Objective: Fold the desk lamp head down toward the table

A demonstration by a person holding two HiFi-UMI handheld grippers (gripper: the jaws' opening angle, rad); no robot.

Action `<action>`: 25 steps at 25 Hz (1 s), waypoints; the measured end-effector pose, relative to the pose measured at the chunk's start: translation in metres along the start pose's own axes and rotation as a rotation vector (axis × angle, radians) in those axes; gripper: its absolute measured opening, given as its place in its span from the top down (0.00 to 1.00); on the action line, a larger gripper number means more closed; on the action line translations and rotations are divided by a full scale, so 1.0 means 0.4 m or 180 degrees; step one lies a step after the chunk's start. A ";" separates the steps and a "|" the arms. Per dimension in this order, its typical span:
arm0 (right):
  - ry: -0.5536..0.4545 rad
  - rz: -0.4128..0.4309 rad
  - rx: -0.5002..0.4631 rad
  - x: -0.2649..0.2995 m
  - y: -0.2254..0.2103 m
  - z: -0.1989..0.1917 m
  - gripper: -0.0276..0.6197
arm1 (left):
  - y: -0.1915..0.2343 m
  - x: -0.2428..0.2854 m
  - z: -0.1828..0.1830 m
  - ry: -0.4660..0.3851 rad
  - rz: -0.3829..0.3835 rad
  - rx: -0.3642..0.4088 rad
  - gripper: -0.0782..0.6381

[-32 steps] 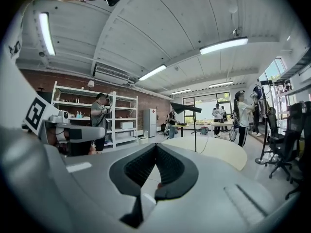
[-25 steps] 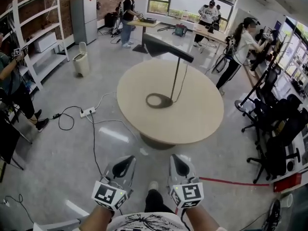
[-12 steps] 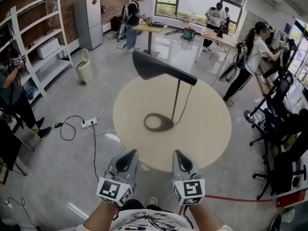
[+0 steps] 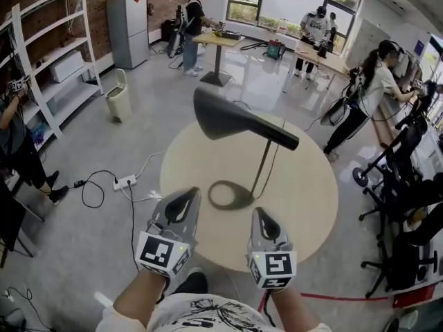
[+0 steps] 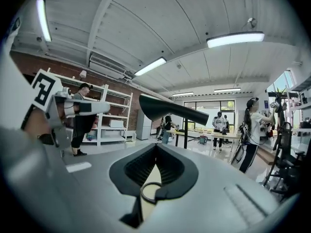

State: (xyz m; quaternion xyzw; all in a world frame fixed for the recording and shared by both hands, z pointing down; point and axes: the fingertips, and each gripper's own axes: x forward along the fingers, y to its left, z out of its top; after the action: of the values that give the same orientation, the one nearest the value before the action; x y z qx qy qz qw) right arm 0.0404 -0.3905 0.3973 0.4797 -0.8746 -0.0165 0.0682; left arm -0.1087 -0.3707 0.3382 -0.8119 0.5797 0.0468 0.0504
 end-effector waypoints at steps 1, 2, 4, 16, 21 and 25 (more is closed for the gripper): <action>0.0014 -0.0025 0.0014 0.023 -0.005 0.002 0.94 | 0.028 0.030 0.018 -0.0033 0.0038 0.0071 0.88; 0.0020 -0.0047 0.0039 0.047 -0.010 0.004 0.94 | 0.057 0.060 0.037 -0.0080 0.0069 0.0144 0.88; 0.0021 -0.0079 0.0082 0.089 -0.013 0.008 0.94 | 0.103 0.116 0.078 -0.0194 0.0077 0.0259 0.88; 0.0070 -0.0232 0.0183 0.284 0.006 0.044 0.94 | 0.255 0.356 0.237 -0.0455 -0.0384 0.0107 0.88; 0.0092 -0.0251 0.0179 0.315 0.004 0.036 0.94 | 0.251 0.398 0.250 -0.0384 -0.0576 0.0255 0.88; 0.0159 -0.0253 0.0154 0.315 0.035 0.003 0.94 | 0.270 0.365 0.176 -0.0336 -0.0466 0.0212 0.88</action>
State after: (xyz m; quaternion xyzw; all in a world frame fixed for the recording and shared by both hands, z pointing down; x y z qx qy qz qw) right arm -0.0383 -0.4889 0.4104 0.5158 -0.8531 0.0140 0.0777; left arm -0.1651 -0.5327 0.2459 -0.8464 0.5166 0.0664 0.1112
